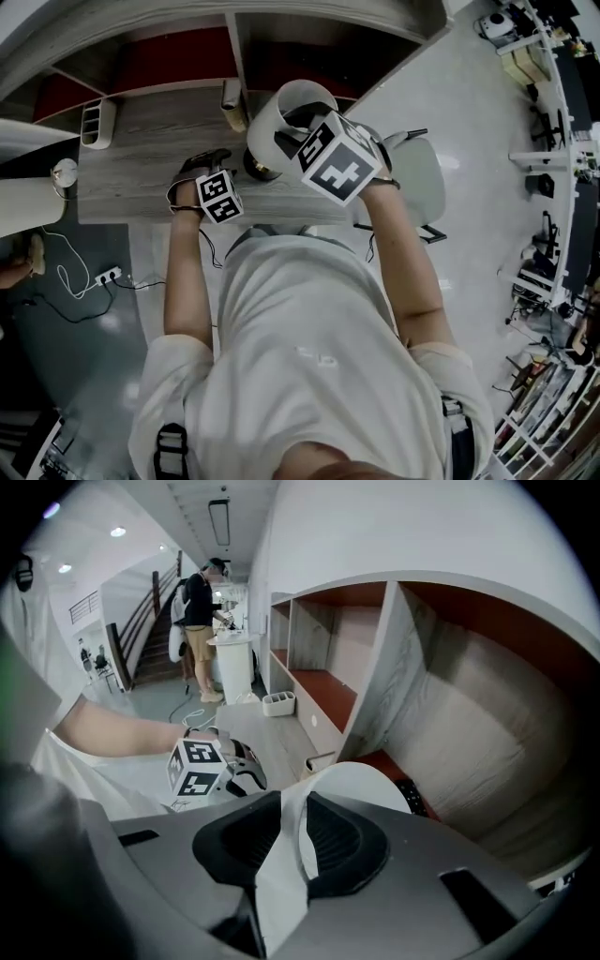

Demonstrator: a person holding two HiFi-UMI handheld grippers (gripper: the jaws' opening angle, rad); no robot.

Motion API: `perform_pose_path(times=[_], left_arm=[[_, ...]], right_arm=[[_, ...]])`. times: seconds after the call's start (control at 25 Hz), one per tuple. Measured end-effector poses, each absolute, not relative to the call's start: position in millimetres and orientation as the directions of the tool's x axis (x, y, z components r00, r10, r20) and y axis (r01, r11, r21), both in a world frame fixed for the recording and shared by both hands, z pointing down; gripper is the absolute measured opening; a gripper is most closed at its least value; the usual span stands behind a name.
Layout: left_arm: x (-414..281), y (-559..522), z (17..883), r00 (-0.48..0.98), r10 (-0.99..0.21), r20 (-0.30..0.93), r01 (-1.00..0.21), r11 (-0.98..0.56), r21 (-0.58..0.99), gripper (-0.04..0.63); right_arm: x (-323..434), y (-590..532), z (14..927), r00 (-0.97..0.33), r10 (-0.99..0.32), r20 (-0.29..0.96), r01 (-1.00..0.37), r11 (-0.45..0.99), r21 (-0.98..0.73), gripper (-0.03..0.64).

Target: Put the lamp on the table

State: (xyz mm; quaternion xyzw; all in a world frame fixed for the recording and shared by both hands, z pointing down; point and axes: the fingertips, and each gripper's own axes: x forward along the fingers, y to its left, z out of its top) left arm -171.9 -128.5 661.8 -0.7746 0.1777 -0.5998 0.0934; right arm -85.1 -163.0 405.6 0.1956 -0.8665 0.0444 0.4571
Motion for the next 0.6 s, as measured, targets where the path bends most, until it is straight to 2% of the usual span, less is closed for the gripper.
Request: perform_pose_path(times=[0.6], left_arm=[[-205,-106,648,0.181,-0.419,0.890,-0.231,-0.898,-0.376,0.201]], right_arm=[[-134,-117,418,-0.453,-0.198,0.869,-0.185,0.975,0.126,0.107]])
